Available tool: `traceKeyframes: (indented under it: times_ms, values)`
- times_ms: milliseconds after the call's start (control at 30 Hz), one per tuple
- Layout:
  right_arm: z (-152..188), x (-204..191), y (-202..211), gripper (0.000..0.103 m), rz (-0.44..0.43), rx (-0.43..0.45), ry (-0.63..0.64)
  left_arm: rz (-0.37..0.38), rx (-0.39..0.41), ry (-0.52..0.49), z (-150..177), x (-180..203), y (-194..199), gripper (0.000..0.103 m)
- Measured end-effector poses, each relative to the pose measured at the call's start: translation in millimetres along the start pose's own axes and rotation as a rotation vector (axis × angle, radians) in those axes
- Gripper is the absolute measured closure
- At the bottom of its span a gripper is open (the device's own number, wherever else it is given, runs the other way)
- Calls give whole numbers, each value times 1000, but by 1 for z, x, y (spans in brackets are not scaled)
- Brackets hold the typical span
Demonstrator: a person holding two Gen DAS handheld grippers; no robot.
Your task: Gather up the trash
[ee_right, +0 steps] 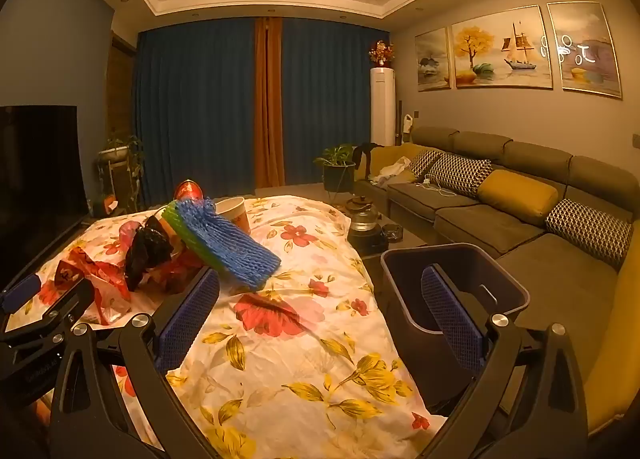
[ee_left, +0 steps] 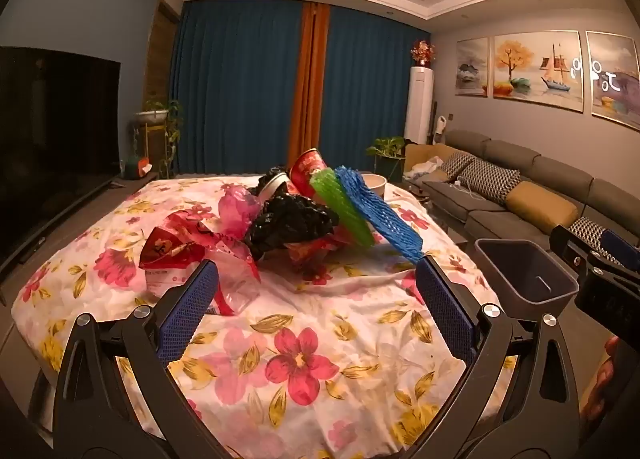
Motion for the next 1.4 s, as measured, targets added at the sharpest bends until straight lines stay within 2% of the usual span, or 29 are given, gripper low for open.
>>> traceKeyframes:
  times_ms: [1400]
  values:
    - [3, 0, 5, 5, 1, -2, 0, 9, -3, 27, -1, -3, 2, 6]
Point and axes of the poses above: each gripper's, at about its wrist camera, not at the fingertips, and y roughly against the way its jaws point, x to its right, z to its underside, the point moved 10 cm from there along -y, roughly the way its jaws point, and after that the axes turned 13 degrees about -z, right-handed, at the moved point
